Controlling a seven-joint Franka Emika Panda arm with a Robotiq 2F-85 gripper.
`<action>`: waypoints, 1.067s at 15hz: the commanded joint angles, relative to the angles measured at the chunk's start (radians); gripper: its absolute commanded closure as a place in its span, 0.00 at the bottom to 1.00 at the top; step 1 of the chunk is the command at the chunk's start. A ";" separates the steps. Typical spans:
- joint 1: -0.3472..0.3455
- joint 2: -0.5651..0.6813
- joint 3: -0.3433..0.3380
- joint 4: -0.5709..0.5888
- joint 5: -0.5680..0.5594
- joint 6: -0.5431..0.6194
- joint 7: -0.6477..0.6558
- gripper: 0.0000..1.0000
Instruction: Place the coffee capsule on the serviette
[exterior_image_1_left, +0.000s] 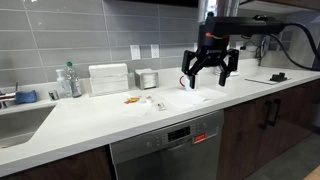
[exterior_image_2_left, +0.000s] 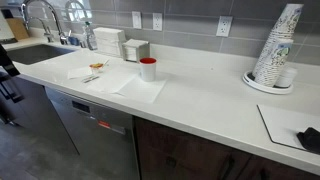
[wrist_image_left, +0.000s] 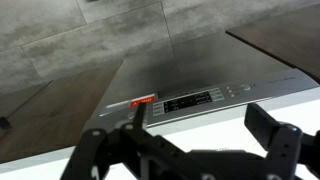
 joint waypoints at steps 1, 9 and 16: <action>0.005 0.001 -0.005 -0.005 -0.005 -0.002 0.003 0.00; 0.004 0.006 -0.006 -0.013 -0.005 -0.002 0.003 0.00; -0.011 0.037 -0.015 0.031 -0.023 0.038 -0.019 0.00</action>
